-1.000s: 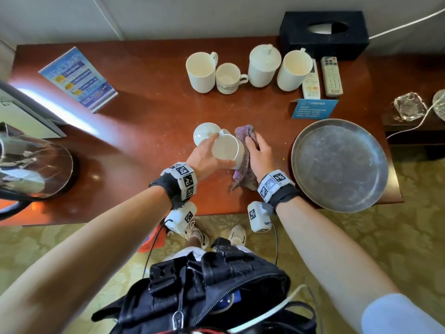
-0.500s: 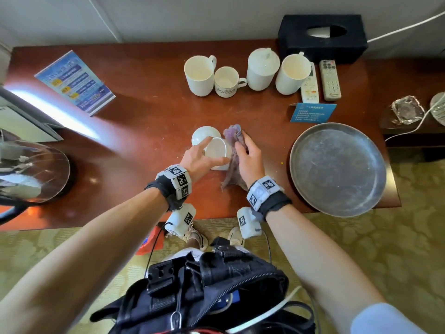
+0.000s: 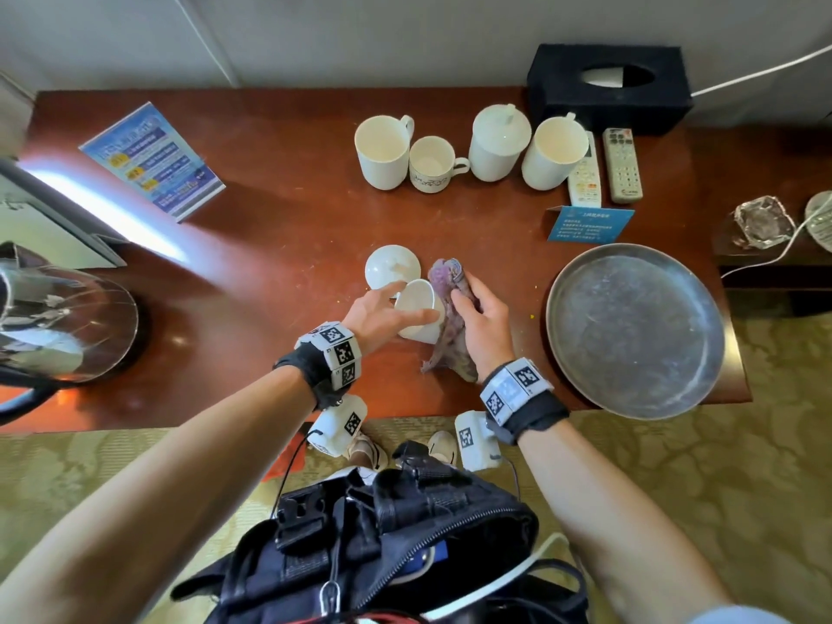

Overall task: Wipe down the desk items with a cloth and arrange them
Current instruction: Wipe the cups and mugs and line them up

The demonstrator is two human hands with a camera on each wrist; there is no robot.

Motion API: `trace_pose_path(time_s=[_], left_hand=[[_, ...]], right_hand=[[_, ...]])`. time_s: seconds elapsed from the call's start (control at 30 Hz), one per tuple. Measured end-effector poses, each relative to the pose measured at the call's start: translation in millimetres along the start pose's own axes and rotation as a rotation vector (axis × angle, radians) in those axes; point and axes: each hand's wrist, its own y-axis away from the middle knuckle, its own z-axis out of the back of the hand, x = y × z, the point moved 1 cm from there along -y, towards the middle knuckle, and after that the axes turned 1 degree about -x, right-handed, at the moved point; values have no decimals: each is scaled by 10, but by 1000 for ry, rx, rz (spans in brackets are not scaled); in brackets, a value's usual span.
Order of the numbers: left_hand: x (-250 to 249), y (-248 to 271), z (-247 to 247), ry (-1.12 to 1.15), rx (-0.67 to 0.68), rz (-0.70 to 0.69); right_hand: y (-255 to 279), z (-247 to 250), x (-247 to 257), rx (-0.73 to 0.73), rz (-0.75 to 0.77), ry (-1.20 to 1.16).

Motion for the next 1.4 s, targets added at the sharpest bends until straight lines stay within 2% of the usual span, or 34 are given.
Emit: trace_pose_path(time_s=[0.1,0.27,0.53,0.73,0.87,1.17,1.4], left_hand=[[4,19,-16,-5,39,-14],[-42,17,-22,-104,-54,-66],[-20,97,-51,-170,-39,-138],[-14,86,-71,-127,-59,-54],[77,7,-67,-107,-32,-26],[-30,29,-65,-137,-36,-33],[64,-47,-77,-78,-25,25]], right_hand=[[-106,8,27,14,-24,36],[-229,-26,24,27,-50,79],[-25,-3,45,36,-15,2],[210,15,45,82,91,107],[216,-88,-28,50,133,207],[-264,-84,-27,-1,-7,164],[141,-260,-32,-7,177,206]])
